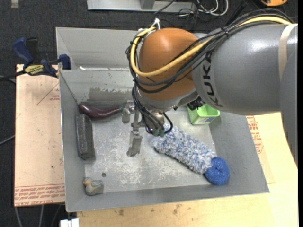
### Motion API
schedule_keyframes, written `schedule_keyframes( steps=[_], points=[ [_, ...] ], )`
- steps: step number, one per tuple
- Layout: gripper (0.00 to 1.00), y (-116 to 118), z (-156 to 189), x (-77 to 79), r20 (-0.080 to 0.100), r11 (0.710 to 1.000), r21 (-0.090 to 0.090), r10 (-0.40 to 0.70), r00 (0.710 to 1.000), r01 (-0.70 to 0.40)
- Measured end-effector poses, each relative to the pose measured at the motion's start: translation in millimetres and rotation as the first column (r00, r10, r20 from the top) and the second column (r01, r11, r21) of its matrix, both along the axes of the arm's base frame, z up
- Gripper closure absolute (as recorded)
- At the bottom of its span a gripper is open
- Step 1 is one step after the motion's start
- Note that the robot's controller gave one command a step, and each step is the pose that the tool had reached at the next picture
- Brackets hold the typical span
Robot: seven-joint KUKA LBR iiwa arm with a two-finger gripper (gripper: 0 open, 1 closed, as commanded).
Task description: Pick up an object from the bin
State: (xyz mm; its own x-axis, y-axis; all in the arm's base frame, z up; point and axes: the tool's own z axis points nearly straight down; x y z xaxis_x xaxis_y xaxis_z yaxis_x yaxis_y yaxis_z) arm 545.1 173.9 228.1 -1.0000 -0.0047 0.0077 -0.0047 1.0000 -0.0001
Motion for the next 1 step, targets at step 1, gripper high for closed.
schedule_keyframes(
  steps=[1],
  points=[
    [0.00, -0.9, 4.5, 1.7, 0.008, 1.000, 0.002, -0.003, 1.000, 0.003]
  ],
)
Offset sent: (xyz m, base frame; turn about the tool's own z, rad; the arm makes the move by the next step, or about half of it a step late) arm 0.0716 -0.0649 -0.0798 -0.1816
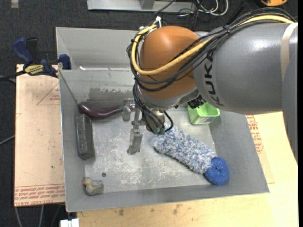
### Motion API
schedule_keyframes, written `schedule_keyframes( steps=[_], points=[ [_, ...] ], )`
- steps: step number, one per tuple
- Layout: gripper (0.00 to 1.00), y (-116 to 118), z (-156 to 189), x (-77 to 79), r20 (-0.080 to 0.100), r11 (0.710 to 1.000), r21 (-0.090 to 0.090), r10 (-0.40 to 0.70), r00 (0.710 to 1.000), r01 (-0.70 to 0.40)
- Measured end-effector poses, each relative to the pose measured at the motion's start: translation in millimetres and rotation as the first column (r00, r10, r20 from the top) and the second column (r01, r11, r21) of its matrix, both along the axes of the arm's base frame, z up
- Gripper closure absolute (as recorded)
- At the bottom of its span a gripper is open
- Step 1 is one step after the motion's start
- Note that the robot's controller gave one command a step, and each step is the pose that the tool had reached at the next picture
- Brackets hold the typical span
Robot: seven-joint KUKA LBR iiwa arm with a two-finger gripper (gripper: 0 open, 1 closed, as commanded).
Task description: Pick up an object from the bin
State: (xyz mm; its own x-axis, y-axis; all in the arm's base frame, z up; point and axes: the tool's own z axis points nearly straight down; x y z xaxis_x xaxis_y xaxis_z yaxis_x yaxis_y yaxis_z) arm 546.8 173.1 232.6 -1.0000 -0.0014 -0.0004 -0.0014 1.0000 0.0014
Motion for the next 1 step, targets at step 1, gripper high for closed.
schedule_keyframes(
  steps=[1],
  points=[
    [0.00, -20.9, -28.1, 27.9, 0.008, 0.997, 0.002, 0.076, 0.997, -0.076]
  ],
)
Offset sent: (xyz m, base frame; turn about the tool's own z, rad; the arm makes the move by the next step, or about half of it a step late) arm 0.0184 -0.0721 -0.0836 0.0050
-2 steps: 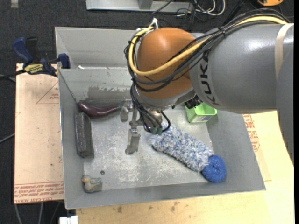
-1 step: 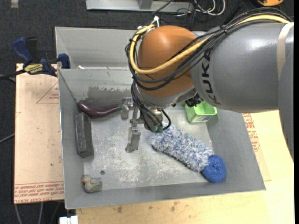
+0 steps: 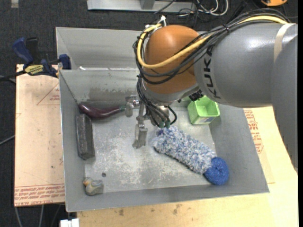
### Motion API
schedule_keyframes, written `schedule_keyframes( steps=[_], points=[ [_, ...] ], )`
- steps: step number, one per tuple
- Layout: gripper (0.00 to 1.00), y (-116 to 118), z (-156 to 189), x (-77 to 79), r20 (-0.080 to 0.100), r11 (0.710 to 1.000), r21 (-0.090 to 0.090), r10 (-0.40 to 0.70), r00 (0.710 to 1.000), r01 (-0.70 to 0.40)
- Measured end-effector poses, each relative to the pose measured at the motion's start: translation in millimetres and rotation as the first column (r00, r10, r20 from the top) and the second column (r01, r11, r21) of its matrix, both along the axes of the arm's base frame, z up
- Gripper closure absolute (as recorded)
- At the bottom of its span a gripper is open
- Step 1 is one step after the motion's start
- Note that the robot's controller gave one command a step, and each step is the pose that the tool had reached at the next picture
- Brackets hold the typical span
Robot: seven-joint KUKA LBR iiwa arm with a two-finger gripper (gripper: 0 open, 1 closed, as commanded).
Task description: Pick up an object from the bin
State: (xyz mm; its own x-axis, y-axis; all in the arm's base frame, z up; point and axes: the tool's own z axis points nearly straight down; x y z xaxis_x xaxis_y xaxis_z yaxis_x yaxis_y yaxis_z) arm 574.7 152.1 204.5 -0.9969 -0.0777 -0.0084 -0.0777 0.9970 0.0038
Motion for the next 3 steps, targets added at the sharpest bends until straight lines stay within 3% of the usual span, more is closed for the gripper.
schedule_keyframes(
  steps=[1, 2, 3],
  points=[
    [0.00, -35, -39, -3.1, -0.007, 0.999, -0.004, -0.039, 0.999, 0.039],
    [0.00, -46, -50, 13.6, -0.009, 0.994, -0.004, -0.109, 0.994, 0.109],
    [0.00, -85, -84, -12.9, -0.003, 0.981, -0.001, -0.192, 0.981, 0.192]
  ],
)
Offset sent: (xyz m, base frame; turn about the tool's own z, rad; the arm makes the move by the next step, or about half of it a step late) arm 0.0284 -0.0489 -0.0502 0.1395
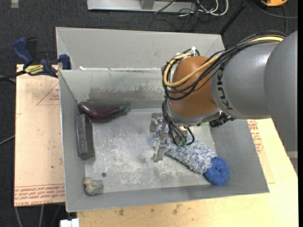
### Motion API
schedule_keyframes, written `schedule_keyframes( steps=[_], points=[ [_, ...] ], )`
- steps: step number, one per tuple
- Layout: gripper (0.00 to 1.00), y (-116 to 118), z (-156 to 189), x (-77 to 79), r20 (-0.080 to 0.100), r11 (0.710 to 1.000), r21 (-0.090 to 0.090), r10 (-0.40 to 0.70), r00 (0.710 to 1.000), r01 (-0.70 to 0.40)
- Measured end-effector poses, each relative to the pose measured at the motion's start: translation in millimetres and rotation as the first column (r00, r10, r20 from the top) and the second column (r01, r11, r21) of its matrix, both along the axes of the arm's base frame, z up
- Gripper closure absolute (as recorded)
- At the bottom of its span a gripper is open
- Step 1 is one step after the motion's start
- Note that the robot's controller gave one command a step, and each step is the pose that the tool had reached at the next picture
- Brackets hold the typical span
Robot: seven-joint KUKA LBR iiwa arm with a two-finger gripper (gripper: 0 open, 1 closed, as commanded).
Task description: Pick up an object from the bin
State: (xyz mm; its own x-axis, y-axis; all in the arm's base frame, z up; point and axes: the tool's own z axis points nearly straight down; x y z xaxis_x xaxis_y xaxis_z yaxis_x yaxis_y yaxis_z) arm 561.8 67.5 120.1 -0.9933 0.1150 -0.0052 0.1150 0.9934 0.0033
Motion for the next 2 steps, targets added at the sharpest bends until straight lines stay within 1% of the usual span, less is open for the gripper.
schedule_keyframes(
  steps=[1, 2],
  points=[
    [0.00, -30, -25, -1.9, -0.011, 1.000, -0.002, 0.012, 1.000, -0.012],
    [0.00, -52, -42, 18.7, -0.001, 1.000, -0.002, 0.018, 1.000, -0.018]
  ],
)
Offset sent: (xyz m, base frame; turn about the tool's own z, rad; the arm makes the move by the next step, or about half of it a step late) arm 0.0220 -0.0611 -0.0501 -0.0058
